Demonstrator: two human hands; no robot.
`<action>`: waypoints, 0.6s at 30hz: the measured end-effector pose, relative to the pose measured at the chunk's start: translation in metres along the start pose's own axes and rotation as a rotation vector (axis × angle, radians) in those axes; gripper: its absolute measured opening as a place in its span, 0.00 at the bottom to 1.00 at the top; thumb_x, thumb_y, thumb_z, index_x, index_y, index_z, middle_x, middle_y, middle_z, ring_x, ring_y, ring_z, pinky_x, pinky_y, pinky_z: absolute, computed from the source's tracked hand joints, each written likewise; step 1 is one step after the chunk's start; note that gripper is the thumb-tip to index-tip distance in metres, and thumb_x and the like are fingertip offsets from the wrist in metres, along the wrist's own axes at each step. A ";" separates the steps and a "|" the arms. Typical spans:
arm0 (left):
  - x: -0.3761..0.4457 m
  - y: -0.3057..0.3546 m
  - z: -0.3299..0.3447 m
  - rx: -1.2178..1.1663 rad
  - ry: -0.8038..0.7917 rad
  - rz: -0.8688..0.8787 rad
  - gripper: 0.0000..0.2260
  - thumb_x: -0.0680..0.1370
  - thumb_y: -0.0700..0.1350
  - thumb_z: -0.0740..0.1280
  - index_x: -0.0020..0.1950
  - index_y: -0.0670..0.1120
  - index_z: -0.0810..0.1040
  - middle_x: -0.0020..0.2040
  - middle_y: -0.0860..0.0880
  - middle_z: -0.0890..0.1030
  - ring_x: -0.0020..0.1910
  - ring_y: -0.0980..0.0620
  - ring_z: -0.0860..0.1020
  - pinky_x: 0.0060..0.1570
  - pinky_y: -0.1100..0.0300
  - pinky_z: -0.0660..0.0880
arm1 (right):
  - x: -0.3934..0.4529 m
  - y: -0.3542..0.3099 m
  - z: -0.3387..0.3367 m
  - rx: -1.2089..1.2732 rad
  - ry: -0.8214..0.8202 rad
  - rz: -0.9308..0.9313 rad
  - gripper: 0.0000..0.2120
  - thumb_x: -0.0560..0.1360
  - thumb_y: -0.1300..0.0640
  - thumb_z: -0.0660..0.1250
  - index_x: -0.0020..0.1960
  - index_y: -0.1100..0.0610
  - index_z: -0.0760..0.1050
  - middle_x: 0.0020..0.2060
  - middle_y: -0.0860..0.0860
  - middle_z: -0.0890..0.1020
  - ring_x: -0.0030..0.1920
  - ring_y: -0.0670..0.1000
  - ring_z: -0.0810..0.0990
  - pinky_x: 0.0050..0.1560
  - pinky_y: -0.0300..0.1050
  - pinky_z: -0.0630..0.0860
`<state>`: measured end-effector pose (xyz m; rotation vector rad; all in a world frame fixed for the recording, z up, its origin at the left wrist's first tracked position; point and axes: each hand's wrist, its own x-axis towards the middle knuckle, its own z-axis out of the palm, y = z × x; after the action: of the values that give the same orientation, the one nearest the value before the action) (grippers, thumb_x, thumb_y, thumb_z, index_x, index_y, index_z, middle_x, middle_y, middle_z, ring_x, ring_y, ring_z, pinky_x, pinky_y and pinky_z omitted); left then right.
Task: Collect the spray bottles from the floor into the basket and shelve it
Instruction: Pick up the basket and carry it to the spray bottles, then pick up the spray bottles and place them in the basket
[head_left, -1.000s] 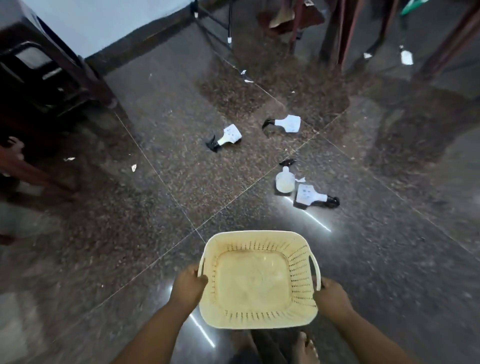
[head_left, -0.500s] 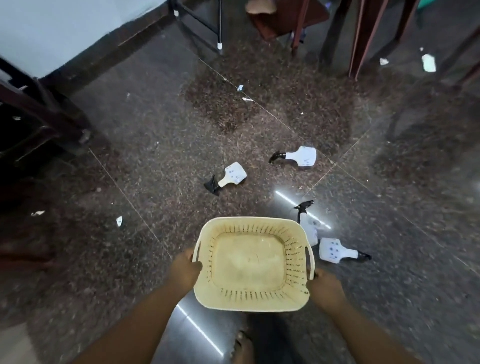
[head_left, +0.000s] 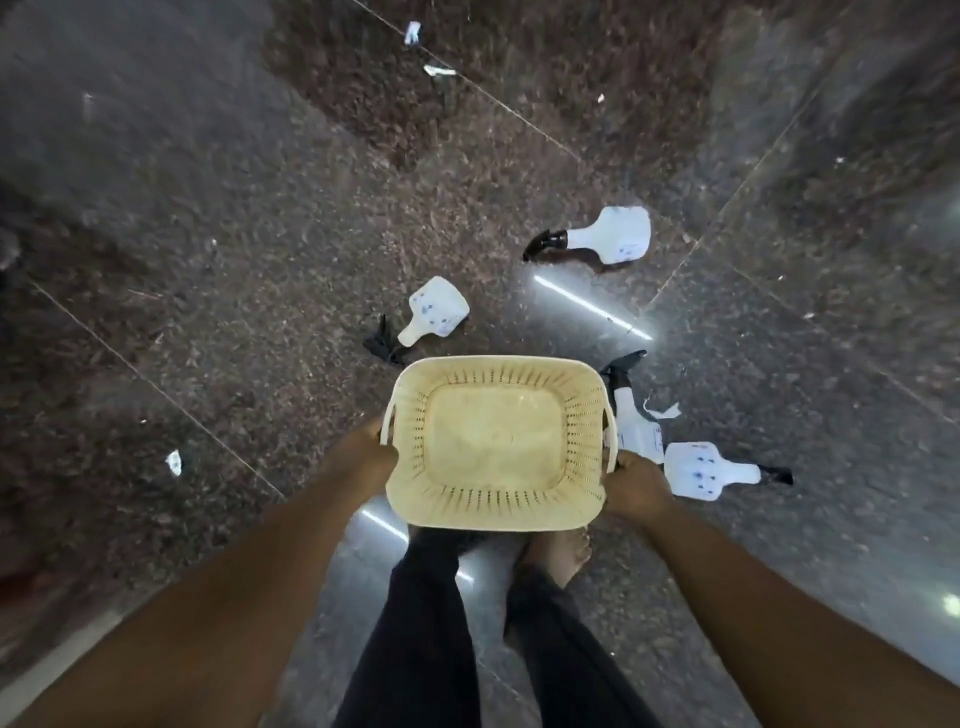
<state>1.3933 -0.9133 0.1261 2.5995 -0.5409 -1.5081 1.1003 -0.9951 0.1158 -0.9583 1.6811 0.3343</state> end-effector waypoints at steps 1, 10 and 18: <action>0.011 0.006 0.002 0.011 -0.042 0.007 0.16 0.75 0.39 0.63 0.61 0.51 0.77 0.50 0.46 0.83 0.45 0.48 0.81 0.35 0.60 0.76 | 0.010 0.000 0.001 0.027 0.018 0.027 0.06 0.71 0.63 0.64 0.44 0.55 0.79 0.41 0.52 0.82 0.39 0.52 0.79 0.35 0.43 0.78; 0.083 0.050 0.013 -0.090 -0.222 0.038 0.23 0.72 0.30 0.64 0.65 0.46 0.75 0.57 0.43 0.81 0.57 0.43 0.79 0.59 0.45 0.76 | 0.062 -0.002 0.022 0.269 0.118 0.167 0.08 0.70 0.65 0.62 0.45 0.56 0.77 0.46 0.58 0.82 0.46 0.59 0.81 0.49 0.55 0.81; 0.115 0.076 0.025 -0.002 -0.263 0.154 0.26 0.72 0.29 0.63 0.69 0.45 0.72 0.56 0.46 0.79 0.54 0.48 0.76 0.47 0.56 0.74 | 0.090 0.014 0.042 0.362 0.122 0.177 0.08 0.65 0.63 0.65 0.43 0.57 0.78 0.50 0.62 0.83 0.52 0.63 0.81 0.56 0.64 0.78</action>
<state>1.4044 -1.0216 0.0374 2.3085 -0.7430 -1.8051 1.1135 -0.9964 0.0158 -0.5727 1.8636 0.0813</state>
